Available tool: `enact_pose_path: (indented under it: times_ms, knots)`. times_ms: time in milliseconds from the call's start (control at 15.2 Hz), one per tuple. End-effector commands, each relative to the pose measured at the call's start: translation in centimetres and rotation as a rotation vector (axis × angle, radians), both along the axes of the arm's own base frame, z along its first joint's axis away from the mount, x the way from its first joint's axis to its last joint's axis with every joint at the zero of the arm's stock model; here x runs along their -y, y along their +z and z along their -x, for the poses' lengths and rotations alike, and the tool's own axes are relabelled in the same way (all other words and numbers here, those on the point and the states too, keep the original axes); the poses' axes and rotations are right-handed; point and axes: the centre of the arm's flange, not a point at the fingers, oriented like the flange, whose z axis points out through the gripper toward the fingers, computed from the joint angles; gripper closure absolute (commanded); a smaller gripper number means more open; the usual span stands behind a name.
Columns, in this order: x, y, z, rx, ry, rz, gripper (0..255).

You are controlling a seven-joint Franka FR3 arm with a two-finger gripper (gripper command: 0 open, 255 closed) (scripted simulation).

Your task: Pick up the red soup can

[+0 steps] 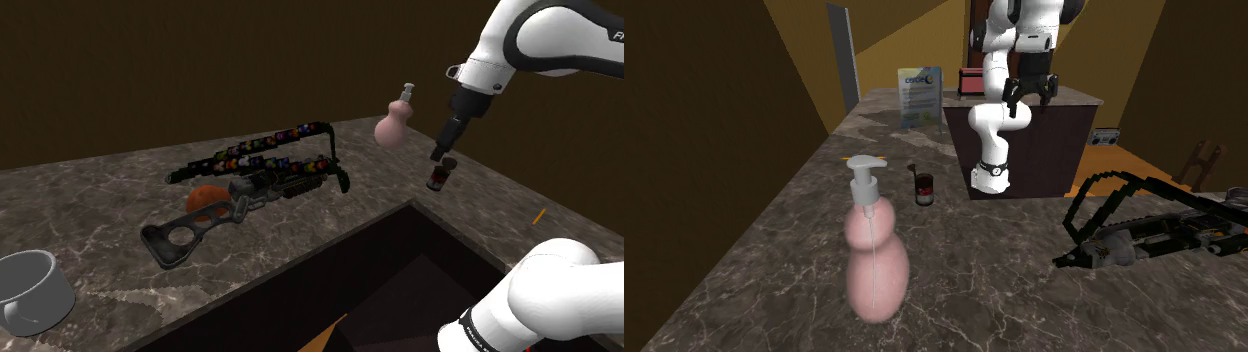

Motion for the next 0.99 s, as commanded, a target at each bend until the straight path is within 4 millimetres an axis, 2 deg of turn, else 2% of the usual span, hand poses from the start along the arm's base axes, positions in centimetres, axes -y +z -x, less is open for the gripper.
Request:
enact_pose_path:
  times_ms: [0,924]
  knots:
    - [2.7,-0.8,-0.7,-0.017,0.028,0.002,0]
    - [18.8,-8.5,-6.5,-0.135,0.206,0.01,0]
